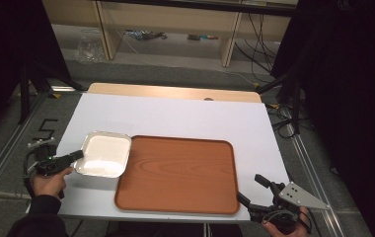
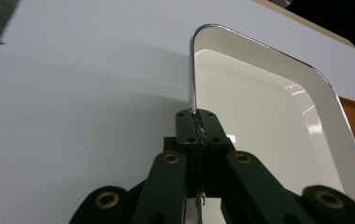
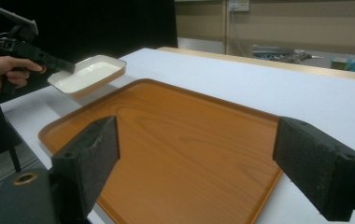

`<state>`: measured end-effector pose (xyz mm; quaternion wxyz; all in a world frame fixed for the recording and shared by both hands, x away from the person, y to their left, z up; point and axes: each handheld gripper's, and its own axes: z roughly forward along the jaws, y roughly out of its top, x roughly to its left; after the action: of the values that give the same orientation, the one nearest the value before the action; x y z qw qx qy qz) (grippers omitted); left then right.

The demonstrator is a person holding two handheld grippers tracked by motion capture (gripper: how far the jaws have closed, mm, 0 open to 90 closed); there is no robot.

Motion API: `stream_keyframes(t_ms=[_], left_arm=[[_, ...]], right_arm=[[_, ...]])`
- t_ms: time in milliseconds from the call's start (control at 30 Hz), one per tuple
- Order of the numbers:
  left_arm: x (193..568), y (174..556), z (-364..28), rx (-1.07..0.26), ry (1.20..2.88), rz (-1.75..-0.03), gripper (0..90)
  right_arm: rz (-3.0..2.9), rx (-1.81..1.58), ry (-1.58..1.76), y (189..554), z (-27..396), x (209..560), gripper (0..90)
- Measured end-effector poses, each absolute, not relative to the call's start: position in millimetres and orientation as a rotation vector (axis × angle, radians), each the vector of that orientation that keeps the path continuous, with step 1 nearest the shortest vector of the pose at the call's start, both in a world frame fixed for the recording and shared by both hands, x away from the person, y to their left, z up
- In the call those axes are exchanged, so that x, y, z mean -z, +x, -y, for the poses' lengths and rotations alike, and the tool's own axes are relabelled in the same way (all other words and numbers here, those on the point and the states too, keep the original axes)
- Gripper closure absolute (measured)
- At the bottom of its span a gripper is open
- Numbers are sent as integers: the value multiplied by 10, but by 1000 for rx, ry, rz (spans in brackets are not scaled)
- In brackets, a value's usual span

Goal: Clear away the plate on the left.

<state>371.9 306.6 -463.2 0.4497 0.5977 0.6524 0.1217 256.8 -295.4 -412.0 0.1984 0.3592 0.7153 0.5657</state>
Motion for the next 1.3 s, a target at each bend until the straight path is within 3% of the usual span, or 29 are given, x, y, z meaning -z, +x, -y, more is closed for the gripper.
stream_keyframes(t_ms=[833,1300], left_arm=[[4602,3744,-1912,-99,1686,-1368,886],[4763,3800,-1436,-33,1783,-1342,886]], right_arm=[[-2006,-1571,1008,2568,2964,4118,159],[-1990,-1574,1003,2568,2963,4122,159]])
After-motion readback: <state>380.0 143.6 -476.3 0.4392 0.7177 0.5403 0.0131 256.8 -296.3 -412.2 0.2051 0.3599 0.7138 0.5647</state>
